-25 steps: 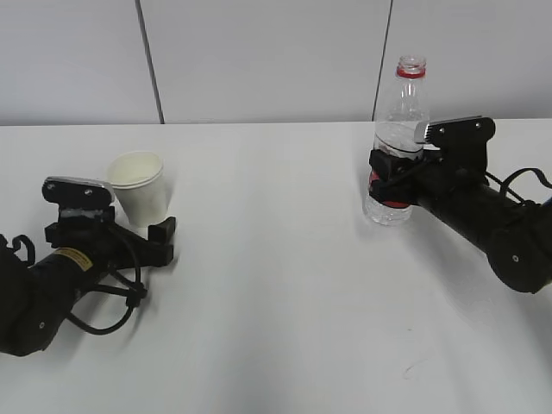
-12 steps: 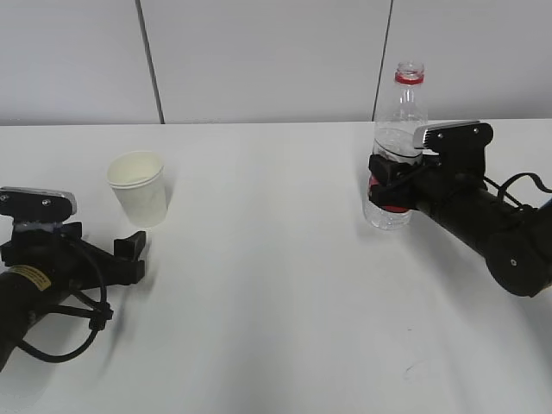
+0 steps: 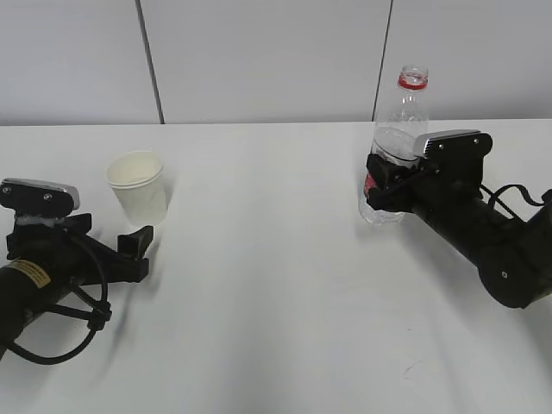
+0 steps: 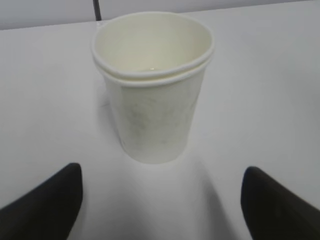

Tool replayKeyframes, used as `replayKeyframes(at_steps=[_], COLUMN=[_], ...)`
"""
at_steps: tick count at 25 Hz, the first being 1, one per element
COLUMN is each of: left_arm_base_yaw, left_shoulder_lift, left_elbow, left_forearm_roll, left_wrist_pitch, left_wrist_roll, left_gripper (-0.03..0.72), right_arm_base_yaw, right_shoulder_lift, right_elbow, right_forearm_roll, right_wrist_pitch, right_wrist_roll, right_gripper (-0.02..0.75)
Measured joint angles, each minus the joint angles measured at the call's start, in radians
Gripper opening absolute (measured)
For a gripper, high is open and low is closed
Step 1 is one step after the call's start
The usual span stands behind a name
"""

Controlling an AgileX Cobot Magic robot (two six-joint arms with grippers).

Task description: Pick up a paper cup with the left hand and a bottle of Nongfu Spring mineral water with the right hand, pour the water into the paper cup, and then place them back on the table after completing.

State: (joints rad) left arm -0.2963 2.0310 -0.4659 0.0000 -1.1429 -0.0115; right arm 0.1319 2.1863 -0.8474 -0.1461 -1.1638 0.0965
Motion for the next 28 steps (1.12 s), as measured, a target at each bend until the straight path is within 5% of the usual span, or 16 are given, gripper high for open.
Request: replayKeyframes(at_steps=[9,14,17,28], left_arm_base_yaw=[0.0,0.0,0.0,0.0], left_shoulder_lift=[0.0,0.0,0.0,0.0], left_elbow=[0.0,0.0,0.0,0.0], left_forearm_roll=[0.025,0.028,0.037,0.059], left_wrist_pitch=[0.0,0.0,0.0,0.0], left_wrist_roll=[0.0,0.0,0.0,0.0], left_gripper=[0.589,0.588,0.587,0.587], right_arm_base_yaw=[0.0,0.0,0.0,0.0], right_shoulder_lift=[0.002,0.002,0.002,-0.015], right_elbow=[-0.002,0.012,0.036,0.065], right_forearm_roll=[0.001,0.016,0.042,0.052], right_wrist_pitch=[-0.011,-0.015,0.001,0.01], right_wrist_roll=[0.0,0.0,0.0,0.0], right_gripper=[0.385,0.594,0.656,0.65])
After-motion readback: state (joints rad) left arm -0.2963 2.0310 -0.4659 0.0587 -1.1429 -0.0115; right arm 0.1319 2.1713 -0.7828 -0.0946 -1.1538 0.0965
